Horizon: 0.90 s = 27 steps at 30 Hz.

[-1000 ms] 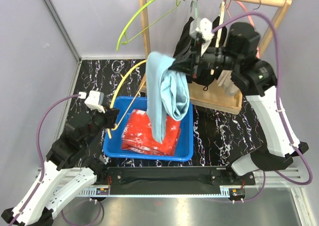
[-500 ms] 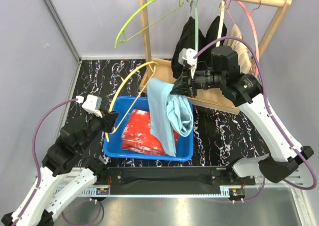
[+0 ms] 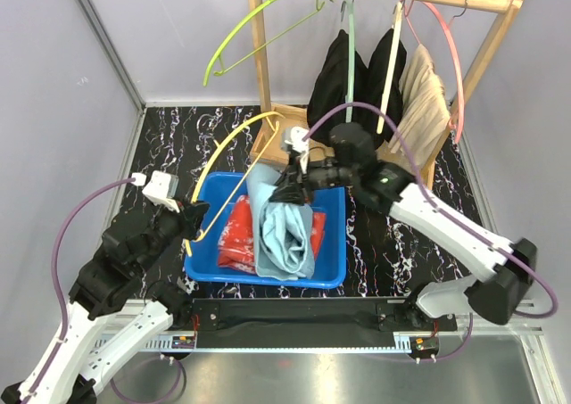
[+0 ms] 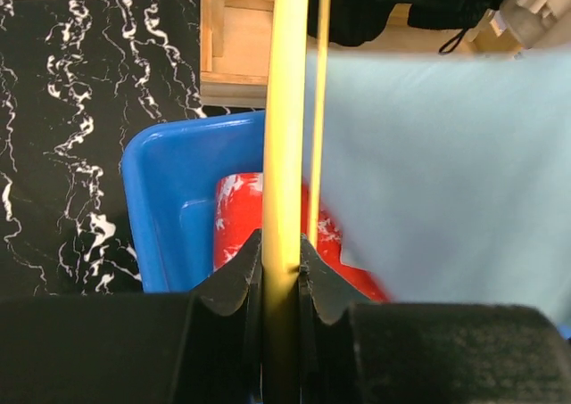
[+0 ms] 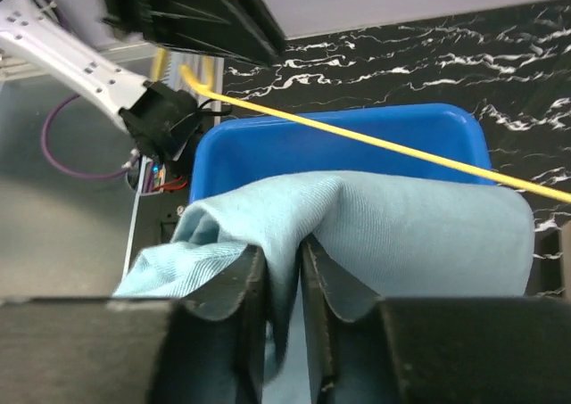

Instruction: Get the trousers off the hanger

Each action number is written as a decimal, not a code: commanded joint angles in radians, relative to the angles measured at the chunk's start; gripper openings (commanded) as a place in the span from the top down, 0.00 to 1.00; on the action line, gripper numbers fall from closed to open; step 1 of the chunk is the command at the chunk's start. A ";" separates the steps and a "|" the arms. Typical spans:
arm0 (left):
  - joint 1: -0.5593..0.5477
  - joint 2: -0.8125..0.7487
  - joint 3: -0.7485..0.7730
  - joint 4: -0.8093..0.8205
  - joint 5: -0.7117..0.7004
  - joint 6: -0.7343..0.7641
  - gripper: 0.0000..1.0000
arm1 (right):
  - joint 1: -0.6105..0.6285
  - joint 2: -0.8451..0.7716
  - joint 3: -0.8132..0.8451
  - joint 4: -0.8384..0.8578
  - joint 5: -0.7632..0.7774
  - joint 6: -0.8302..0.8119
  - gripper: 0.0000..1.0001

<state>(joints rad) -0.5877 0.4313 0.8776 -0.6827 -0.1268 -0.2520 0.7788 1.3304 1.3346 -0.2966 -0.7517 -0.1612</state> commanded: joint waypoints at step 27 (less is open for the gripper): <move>0.000 0.174 0.225 0.156 0.041 0.094 1.00 | -0.111 -0.074 -0.231 0.063 -0.089 -0.244 0.00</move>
<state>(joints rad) -0.5877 0.5579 1.0283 -0.6804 -0.1120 -0.1833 0.7319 1.3052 1.1511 -0.2329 -0.7856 -0.4244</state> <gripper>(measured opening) 0.160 0.994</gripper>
